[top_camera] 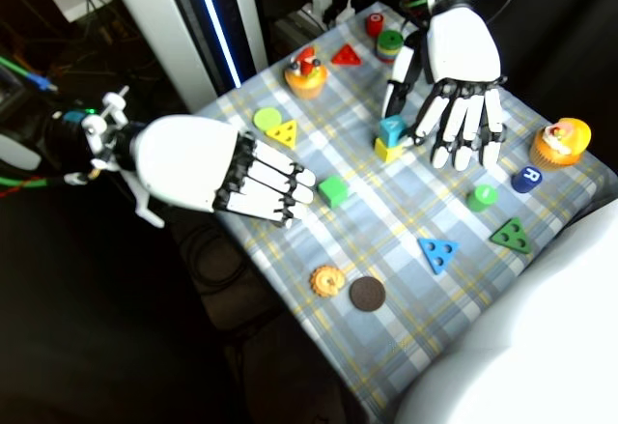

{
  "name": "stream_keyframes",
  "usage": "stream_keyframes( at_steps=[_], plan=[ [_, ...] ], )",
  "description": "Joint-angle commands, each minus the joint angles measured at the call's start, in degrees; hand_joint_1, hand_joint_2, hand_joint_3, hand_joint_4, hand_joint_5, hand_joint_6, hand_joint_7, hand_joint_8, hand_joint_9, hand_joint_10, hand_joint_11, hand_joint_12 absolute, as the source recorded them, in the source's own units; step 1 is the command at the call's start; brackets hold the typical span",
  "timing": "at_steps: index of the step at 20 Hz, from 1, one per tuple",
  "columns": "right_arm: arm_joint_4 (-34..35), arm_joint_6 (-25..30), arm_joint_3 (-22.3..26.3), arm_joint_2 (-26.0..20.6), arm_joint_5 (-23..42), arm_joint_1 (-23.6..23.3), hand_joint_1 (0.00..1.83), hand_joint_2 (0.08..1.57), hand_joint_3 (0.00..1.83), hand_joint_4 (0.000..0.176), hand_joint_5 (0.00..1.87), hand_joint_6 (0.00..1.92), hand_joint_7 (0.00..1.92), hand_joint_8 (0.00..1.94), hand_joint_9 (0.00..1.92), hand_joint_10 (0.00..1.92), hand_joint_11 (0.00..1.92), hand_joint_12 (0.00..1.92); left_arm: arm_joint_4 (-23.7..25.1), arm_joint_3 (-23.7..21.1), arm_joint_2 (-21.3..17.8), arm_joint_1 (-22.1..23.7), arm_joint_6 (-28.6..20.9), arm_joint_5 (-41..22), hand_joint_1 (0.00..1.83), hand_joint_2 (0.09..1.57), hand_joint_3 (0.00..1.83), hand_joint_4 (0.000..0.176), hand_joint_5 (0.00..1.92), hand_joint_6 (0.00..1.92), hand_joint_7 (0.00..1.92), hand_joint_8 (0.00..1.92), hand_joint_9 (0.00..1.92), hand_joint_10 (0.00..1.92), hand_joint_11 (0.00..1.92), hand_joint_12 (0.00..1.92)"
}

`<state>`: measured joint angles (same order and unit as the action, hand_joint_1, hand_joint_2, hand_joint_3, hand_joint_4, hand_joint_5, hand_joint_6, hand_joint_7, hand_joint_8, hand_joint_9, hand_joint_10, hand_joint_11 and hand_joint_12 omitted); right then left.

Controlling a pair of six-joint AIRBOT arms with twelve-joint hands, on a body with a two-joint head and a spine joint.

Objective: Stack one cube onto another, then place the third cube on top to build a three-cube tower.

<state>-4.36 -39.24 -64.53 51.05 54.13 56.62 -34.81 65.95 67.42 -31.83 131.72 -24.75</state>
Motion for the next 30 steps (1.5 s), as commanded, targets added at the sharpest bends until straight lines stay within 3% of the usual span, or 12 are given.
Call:
stream_keyframes(
  at_steps=[1, 17, 18, 19, 20, 28, 30],
  plan=[
    [1.2, 0.3, -0.4, 0.2, 6.6, -0.7, 0.73, 1.35, 0.0, 0.0, 0.72, 0.0, 0.75, 0.0, 0.75, 0.0, 0.23, 1.24, 1.1, 0.3, 0.2, 0.7, -0.2, -4.9, 1.02, 1.1, 0.0, 0.176, 0.99, 0.96, 0.65, 0.0, 0.4, 0.0, 0.0, 0.32],
    [1.1, 0.3, -0.4, 0.2, 6.6, -0.7, 0.75, 1.34, 0.0, 0.0, 0.71, 0.0, 0.75, 0.0, 0.74, 0.0, 0.18, 1.33, 0.6, 0.3, 0.4, 0.5, -0.2, -4.7, 0.99, 1.13, 0.0, 0.176, 0.92, 1.06, 0.62, 0.0, 0.4, 0.0, 0.0, 0.43],
    [1.1, 0.3, -0.4, 0.2, 6.6, -0.7, 0.76, 1.35, 0.0, 0.0, 0.7, 0.0, 0.75, 0.0, 0.75, 0.0, 0.18, 1.35, 0.6, 0.3, 0.4, 0.5, -0.2, -4.7, 0.9, 1.06, 0.0, 0.176, 0.83, 0.41, 0.61, 0.0, 0.4, 0.0, 0.0, 0.44],
    [1.0, 0.4, -0.4, 0.2, 6.6, -0.7, 0.78, 1.35, 0.0, 0.0, 0.71, 0.0, 0.76, 0.0, 0.76, 0.01, 0.19, 1.35, 0.6, 0.3, 0.4, 0.4, -0.2, -4.7, 0.87, 1.04, 0.0, 0.176, 0.87, 0.13, 0.61, 0.0, 0.4, 0.0, 0.0, 0.46],
    [1.0, 0.4, -0.4, 0.2, 6.6, -0.7, 0.76, 1.34, 0.0, 0.0, 0.71, 0.0, 0.75, 0.0, 0.75, 0.01, 0.19, 1.34, 0.6, 0.3, 0.4, 0.4, -0.2, -4.7, 0.87, 1.04, 0.0, 0.176, 0.88, 0.04, 0.6, 0.0, 0.41, 0.0, 0.0, 0.49],
    [1.0, 0.5, -0.3, 0.2, 6.6, -0.7, 0.77, 1.34, 0.0, 0.0, 0.7, 0.0, 0.75, 0.0, 0.75, 0.0, 0.19, 1.34, 0.3, -0.4, -0.2, -0.2, -0.2, -5.3, 0.87, 1.02, 0.0, 0.176, 0.82, 0.0, 0.57, 0.0, 0.41, 0.0, 0.0, 0.57],
    [1.0, 0.5, -0.3, 0.4, 6.6, -0.7, 0.74, 1.34, 0.0, 0.0, 0.67, 0.0, 0.71, 0.0, 0.7, 0.0, 0.13, 1.3, 0.2, -1.6, -1.0, -0.9, -0.2, -6.7, 0.85, 1.0, 0.0, 0.176, 0.62, 0.0, 0.51, 0.0, 0.38, 0.0, 0.0, 0.54]
  ],
)
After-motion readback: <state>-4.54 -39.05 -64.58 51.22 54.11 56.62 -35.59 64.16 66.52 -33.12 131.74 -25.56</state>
